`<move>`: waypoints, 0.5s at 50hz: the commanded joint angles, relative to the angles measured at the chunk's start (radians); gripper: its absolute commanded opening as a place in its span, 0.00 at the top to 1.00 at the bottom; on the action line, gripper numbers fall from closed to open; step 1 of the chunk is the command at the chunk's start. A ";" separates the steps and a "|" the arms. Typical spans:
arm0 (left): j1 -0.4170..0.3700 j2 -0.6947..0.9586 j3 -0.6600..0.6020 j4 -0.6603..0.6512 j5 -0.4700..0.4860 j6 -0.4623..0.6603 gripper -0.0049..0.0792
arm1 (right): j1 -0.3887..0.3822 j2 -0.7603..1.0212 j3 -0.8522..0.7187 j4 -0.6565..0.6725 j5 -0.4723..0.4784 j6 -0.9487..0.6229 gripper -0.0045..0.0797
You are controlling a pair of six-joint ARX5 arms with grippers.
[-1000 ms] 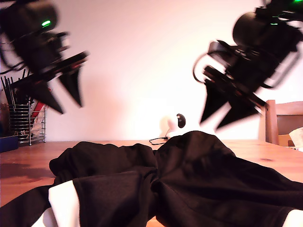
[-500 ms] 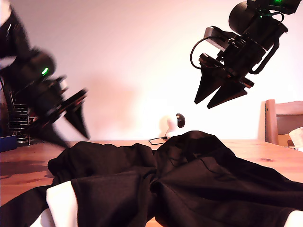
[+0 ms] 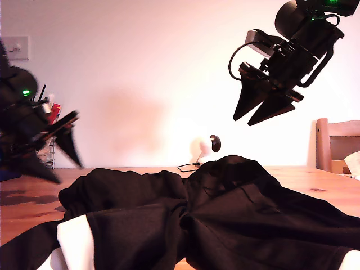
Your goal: Fold the shorts in front of you. After folding it, place it to the left side.
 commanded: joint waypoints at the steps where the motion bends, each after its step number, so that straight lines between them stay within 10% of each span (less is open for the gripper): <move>1: 0.000 0.039 0.006 0.006 0.006 -0.013 0.36 | -0.002 0.016 0.011 0.017 0.002 -0.006 0.49; 25: -0.054 0.103 0.006 0.050 -0.011 -0.066 0.37 | -0.004 0.016 0.011 0.034 0.014 -0.023 0.49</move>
